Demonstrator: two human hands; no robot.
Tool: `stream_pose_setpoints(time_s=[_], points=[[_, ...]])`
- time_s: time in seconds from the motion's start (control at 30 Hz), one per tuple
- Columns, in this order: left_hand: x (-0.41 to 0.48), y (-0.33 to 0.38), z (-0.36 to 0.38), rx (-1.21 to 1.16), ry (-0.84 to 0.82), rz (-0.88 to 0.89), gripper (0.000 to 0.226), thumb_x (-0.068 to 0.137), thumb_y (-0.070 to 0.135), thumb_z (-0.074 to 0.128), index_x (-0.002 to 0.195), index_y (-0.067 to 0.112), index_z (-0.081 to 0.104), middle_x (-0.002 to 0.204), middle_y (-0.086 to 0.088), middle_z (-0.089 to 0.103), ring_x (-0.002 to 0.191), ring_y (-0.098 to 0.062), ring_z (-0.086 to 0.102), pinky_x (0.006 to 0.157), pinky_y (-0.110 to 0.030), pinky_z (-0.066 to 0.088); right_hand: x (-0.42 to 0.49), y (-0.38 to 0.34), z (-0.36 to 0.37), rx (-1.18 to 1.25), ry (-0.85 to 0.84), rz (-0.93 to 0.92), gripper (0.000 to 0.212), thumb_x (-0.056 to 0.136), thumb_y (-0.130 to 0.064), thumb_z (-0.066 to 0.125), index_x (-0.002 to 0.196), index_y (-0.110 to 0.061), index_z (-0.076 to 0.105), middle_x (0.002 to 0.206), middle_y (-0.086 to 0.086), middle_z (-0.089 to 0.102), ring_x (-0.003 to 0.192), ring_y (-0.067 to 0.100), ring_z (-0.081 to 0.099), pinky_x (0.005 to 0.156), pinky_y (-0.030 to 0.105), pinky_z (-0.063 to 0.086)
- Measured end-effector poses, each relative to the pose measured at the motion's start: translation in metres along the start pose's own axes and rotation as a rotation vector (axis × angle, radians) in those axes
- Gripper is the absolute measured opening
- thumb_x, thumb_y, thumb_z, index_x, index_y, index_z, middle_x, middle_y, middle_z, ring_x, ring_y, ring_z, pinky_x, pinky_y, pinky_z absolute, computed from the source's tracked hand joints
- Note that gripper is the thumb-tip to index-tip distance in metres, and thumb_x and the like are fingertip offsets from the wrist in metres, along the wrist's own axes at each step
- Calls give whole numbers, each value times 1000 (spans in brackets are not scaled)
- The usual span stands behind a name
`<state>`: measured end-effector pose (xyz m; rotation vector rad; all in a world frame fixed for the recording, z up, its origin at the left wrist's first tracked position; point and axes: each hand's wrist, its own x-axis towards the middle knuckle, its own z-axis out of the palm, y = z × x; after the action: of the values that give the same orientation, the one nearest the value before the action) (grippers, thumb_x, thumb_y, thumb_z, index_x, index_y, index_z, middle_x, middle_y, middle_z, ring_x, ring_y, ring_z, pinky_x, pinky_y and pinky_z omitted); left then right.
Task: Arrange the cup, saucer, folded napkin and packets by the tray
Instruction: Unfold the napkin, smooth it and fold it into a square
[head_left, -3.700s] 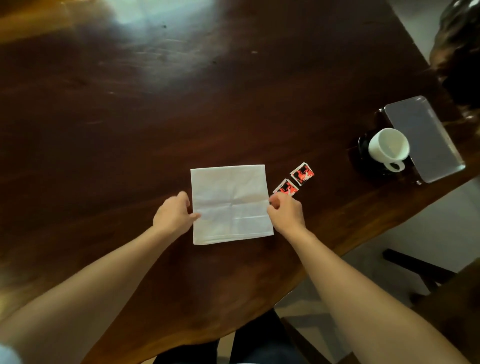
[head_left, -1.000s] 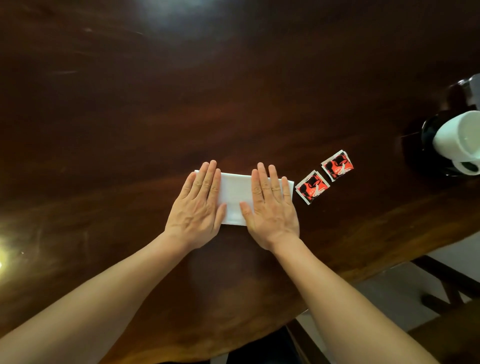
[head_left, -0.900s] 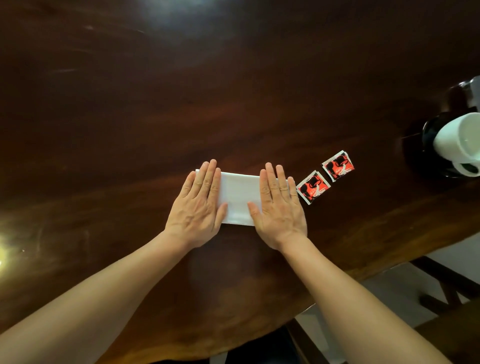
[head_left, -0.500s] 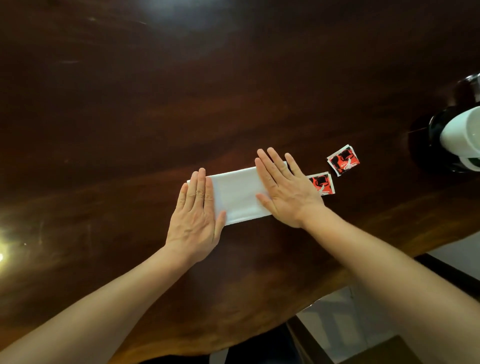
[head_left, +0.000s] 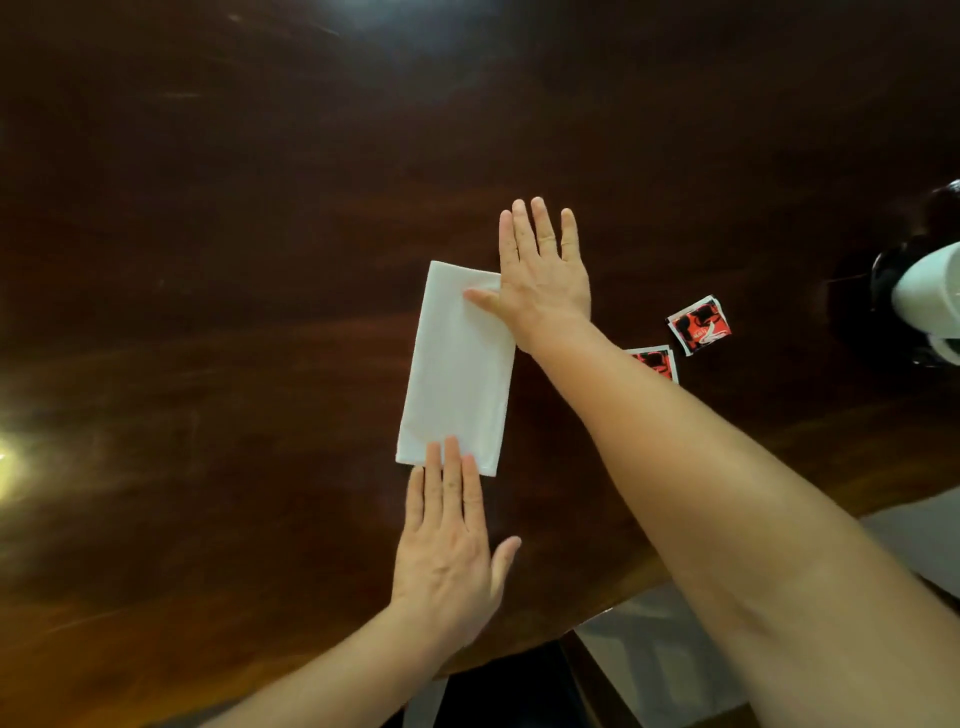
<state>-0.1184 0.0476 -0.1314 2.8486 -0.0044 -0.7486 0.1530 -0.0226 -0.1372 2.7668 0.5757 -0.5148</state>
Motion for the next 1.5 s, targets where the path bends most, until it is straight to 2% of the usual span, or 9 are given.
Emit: stream_pose_setpoints(time_s=[0.23, 0.37, 0.5, 0.7, 1.0, 1.17, 1.3, 1.4, 1.5], points=[[9, -15, -33, -18, 78, 105, 77, 100, 58, 25, 154, 4, 30, 164, -18, 19, 153, -34, 15, 124, -49, 13, -2, -10, -16, 254, 8, -23, 74, 99, -56, 38, 152, -7, 25, 162, 18, 16, 148, 38, 16, 114, 49, 29], [39, -48, -40, 10, 107, 160, 72, 103, 53, 21, 157, 7, 13, 166, -11, 4, 154, -29, 0, 125, -46, 13, -10, -12, -31, 409, 96, -33, 31, 98, -40, 54, 110, -11, 58, 130, 10, 46, 113, 30, 45, 78, 39, 46], [49, -59, -35, 35, 81, 168, 71, 104, 53, 18, 158, 9, 8, 167, -8, 0, 154, -26, -3, 125, -46, 14, -10, -17, -36, 524, -13, 44, 29, 93, -35, 62, 111, -13, 54, 125, 10, 46, 103, 29, 53, 81, 42, 53], [50, -62, -33, -2, 104, 157, 73, 102, 56, 20, 159, 13, 7, 168, -4, -1, 155, -21, -6, 126, -45, 9, -14, -20, -42, 592, -77, 125, 23, 90, -13, 57, 113, -14, 59, 110, 8, 61, 109, 29, 54, 88, 42, 51], [47, -61, -37, -50, 64, 159, 83, 99, 63, 23, 159, 13, -6, 168, -4, -14, 153, -22, -17, 126, -49, 5, -126, -36, -53, 692, 369, -212, 21, 74, 8, 72, 91, -3, 75, 90, 10, 63, 83, 26, 57, 66, 37, 53], [48, -65, -50, -100, 110, 244, 74, 95, 59, 30, 157, 21, 17, 163, 0, 26, 152, -21, 20, 123, -48, 18, -160, -52, -27, 574, 357, -251, 23, 70, 2, 80, 91, -4, 73, 93, 12, 63, 82, 24, 55, 58, 31, 52], [45, -95, -74, -357, 160, 406, 49, 88, 31, 52, 134, 16, 55, 133, 0, 61, 125, -19, 54, 110, -32, 40, -166, -61, -2, 477, 372, -203, 27, 67, 2, 82, 91, -7, 73, 94, 11, 62, 82, 26, 54, 57, 37, 51], [39, -131, -83, -394, 296, 295, 35, 85, 16, 49, 115, 10, 67, 116, -7, 69, 116, -24, 61, 102, -40, 50, -176, -67, 15, 437, 398, -196, 30, 68, 3, 77, 96, -8, 73, 98, 11, 62, 83, 28, 54, 60, 37, 48], [42, -135, -86, -336, 358, 216, 38, 91, 13, 54, 128, 6, 60, 130, -11, 62, 128, -26, 54, 110, -38, 45, -186, -73, 24, 421, 382, -163, 35, 71, -2, 77, 105, -10, 70, 106, 12, 63, 93, 30, 57, 70, 38, 49]])
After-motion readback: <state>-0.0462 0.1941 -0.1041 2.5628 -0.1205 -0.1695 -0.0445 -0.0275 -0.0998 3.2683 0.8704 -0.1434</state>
